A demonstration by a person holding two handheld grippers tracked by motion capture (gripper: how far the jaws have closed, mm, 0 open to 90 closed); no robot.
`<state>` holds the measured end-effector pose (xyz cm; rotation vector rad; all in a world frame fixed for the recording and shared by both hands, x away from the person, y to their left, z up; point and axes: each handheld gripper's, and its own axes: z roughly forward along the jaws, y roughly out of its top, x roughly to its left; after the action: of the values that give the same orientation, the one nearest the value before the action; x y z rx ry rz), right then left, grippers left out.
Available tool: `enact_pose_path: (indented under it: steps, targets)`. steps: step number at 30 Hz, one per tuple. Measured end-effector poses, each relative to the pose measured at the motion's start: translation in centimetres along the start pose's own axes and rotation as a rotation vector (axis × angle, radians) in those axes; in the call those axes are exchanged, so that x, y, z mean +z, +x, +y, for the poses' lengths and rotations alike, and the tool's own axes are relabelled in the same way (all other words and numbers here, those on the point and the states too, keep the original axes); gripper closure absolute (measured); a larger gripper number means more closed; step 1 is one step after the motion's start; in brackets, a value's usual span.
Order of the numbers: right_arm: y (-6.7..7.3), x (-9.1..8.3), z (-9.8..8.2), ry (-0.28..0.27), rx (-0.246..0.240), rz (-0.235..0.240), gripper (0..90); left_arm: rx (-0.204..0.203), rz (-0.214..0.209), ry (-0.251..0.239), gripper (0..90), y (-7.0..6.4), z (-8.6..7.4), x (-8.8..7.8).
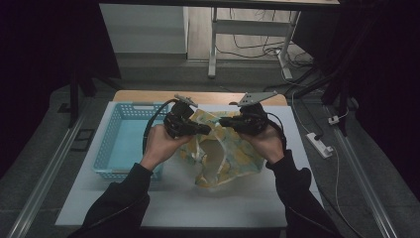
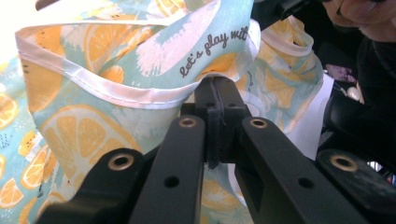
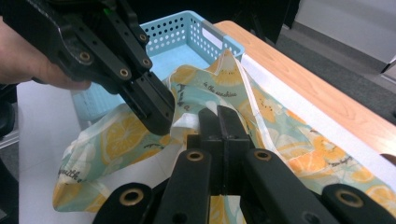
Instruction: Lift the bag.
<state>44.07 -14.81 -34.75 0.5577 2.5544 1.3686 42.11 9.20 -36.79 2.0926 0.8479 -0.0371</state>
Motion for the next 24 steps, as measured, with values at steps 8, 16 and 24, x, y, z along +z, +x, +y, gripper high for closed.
enact_pose_path:
  steps: [8,16,24]
  targets:
    - [-0.2,-0.8,1.5,-0.021,-0.009,-0.005,90.0,0.004,-0.016,-0.047,89.9,0.0,1.5,-2.0]
    - [-0.1,-1.9,3.4,-0.057,-0.023,-0.007,90.0,0.027,-0.003,-0.084,89.9,-0.5,3.4,-4.1]
    - [-0.6,-3.1,5.4,-0.083,-0.029,-0.023,90.0,0.035,0.006,-0.125,89.9,-0.6,5.4,-5.6]
